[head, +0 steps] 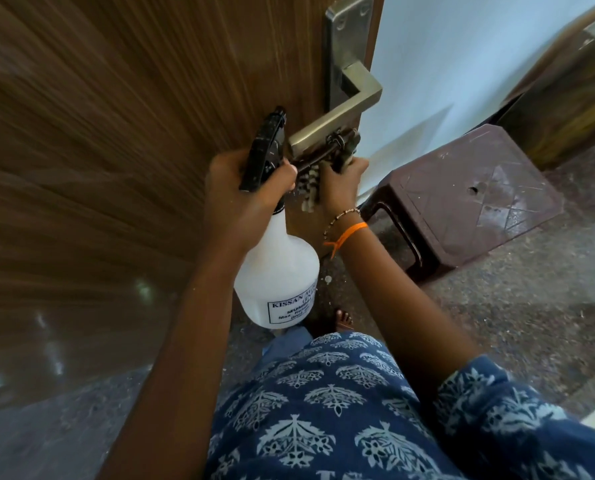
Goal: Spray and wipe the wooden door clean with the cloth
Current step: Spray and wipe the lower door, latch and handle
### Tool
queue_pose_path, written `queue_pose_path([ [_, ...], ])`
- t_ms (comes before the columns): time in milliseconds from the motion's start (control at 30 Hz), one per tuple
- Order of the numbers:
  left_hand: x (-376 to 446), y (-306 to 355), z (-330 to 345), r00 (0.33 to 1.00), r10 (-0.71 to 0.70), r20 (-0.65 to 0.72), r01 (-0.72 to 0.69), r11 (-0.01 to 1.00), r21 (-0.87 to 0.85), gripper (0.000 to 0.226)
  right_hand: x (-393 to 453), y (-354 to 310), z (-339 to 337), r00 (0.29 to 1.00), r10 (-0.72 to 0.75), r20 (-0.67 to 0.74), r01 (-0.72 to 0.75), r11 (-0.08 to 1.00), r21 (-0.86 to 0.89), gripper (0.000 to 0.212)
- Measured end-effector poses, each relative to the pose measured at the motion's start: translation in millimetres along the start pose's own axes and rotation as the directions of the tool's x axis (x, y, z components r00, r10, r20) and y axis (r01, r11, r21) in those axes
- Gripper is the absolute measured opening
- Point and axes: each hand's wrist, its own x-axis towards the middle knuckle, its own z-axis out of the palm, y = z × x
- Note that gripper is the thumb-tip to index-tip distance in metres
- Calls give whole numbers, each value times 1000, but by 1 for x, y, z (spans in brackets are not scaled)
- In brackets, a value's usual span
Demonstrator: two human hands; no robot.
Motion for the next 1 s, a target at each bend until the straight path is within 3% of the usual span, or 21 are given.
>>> queue_pose_path([
  [133,2,3,3,999,20,41,-21,1000,19,6,7,-2,-16,996,6,94,4,994,-105,28],
  [233,3,3,4,999,27,37,-27,1000,14,8,6,1,-38,1000,5,-28,-7,997,-77,23],
  [300,2,5,2,1000,19,16,-19,1000,-6,7,-8,-8,-51,982,-134,-134,137,990,12,27],
  [367,1,8,0,1000,2,-8,-2,1000,-10,17,-27,-26,-58,901,-367,-231,395,914,90,39],
  [467,-1,13,-3,999,-20,-44,20,1000,0,35,-49,-53,-53,659,-718,-223,743,667,46,47],
  [533,-6,21,-4,997,-39,-70,38,999,-14,56,-55,-56,-41,535,-829,-163,829,552,-86,50],
  [633,-13,29,-6,990,-97,-103,90,993,-77,82,-68,-33,-24,443,-896,-16,876,436,-206,39],
  [767,-19,27,-9,987,-104,-124,91,990,-106,86,-70,-11,-18,406,-913,29,908,400,-120,55],
  [867,-16,14,-14,990,-84,-115,75,994,-80,70,-55,9,-31,379,-900,217,925,370,-79,44],
  [933,-14,8,-17,996,-33,-79,29,998,-49,38,-46,19,-42,454,-838,305,890,445,-101,32],
  [1000,-14,5,-17,995,-43,-92,39,998,-43,33,-38,23,-49,651,-738,178,752,658,-27,32],
])
